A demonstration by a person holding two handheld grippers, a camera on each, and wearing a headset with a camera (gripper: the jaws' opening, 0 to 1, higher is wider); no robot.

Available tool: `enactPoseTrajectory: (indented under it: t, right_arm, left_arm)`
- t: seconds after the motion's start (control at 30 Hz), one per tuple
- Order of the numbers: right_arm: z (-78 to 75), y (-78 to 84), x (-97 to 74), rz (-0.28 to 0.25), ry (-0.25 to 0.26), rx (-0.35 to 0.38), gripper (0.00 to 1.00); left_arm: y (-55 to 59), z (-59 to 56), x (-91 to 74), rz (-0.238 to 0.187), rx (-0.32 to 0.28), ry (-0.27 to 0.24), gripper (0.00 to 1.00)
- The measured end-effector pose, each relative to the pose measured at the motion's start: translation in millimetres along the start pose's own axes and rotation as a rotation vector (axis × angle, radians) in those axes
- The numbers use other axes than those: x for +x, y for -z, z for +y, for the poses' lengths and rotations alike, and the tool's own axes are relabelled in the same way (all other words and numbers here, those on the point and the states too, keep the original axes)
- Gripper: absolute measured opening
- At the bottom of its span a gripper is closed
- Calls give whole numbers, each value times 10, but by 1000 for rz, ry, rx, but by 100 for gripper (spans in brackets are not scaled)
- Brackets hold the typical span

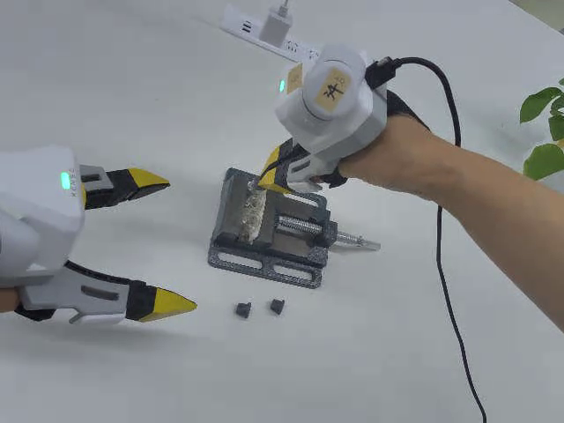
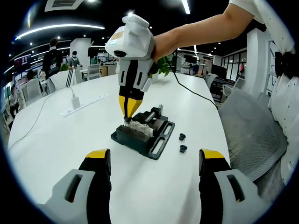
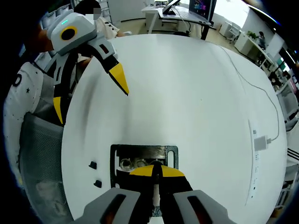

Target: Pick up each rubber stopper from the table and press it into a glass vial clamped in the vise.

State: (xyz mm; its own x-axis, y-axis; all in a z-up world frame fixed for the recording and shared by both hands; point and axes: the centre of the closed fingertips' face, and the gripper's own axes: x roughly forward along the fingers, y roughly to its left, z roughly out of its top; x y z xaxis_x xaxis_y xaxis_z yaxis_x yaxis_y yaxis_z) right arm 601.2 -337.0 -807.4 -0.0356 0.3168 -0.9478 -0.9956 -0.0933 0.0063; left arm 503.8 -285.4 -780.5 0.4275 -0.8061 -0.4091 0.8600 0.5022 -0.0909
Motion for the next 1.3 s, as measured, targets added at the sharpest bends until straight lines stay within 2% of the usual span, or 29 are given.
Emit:
enactPoseTrajectory:
  t: [0.33,0.6,0.9,1.17,1.3]
  right_arm:
    - [21,-18,-12,-35,7,28,0]
    - [9,-22,-27,-61,30,35,0]
    - [32,-14,-129,-95,50,54,2]
    - [91,1,-226,-148,59,95,10]
    - [123,53,-252,-169,65,115,17]
  left_arm:
    - [-37,-36,-3,6,4,10,76]
    - [-54,-20,-25,13,10,11,75]
    - [-60,-40,-28,22,15,13,75]
    - [-76,-61,-33,27,22,16,75]
    - [-71,-77,-32,34,26,19,75]
